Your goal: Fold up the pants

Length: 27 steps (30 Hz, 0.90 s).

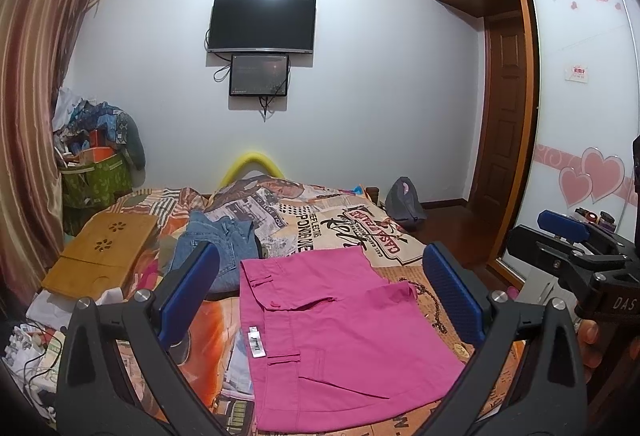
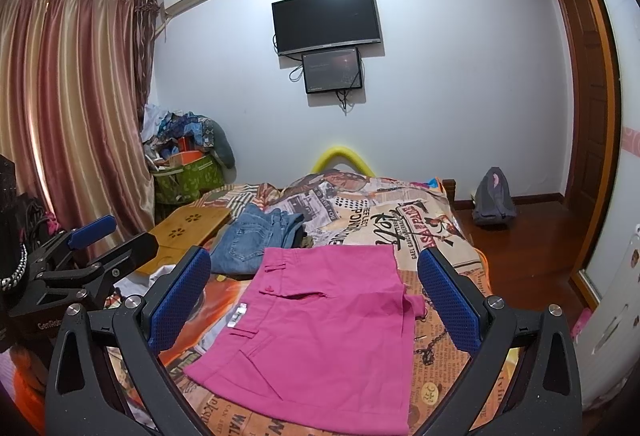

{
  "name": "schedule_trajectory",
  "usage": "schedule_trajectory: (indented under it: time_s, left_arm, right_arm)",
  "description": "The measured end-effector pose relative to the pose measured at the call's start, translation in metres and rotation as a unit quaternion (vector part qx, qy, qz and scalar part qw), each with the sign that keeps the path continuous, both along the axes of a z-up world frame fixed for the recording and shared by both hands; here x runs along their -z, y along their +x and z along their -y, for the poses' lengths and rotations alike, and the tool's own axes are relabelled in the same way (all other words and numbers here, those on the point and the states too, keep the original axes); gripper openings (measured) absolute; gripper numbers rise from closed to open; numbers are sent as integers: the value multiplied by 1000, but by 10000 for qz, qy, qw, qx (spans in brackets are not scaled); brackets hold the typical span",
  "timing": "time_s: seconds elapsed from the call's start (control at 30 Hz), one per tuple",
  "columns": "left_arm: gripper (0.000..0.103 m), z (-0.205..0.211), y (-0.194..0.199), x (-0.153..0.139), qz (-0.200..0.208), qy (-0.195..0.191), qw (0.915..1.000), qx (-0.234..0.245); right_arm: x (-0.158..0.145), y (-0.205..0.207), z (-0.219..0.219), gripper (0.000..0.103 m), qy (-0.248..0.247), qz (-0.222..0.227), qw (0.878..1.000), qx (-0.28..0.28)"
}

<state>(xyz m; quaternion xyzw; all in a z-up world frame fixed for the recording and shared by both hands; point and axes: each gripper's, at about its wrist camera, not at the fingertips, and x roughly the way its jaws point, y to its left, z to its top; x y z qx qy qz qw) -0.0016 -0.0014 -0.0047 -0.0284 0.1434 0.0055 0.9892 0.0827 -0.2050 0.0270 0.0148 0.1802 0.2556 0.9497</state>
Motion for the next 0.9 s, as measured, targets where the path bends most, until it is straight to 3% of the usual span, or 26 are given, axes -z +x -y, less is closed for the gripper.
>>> schedule_trajectory:
  time_s: [0.9]
  left_arm:
    - [103, -5, 1, -2, 2, -55, 10000, -58]
  right_arm:
    - [0, 1, -2, 103, -43, 10, 10000, 29]
